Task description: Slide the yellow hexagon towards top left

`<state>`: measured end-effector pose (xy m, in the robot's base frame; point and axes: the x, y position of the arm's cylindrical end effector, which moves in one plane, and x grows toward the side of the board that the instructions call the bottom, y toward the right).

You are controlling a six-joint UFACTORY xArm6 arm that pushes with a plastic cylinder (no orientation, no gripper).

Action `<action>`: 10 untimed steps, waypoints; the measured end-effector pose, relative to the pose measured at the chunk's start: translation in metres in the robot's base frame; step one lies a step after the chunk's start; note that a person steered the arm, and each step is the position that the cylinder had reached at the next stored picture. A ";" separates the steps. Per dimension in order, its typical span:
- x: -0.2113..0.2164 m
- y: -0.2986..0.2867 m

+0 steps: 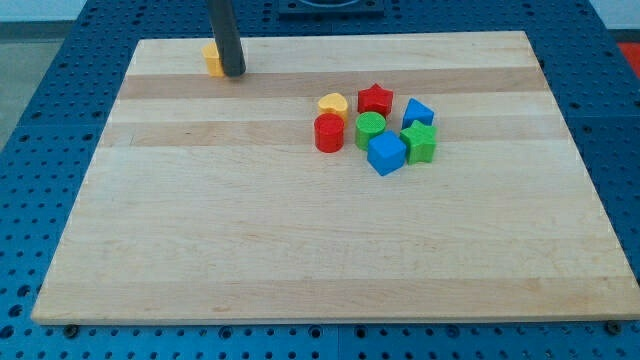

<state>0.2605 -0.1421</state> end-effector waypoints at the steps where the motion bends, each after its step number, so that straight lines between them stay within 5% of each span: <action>1: -0.004 -0.001; 8: -0.021 -0.053; 10: -0.002 -0.028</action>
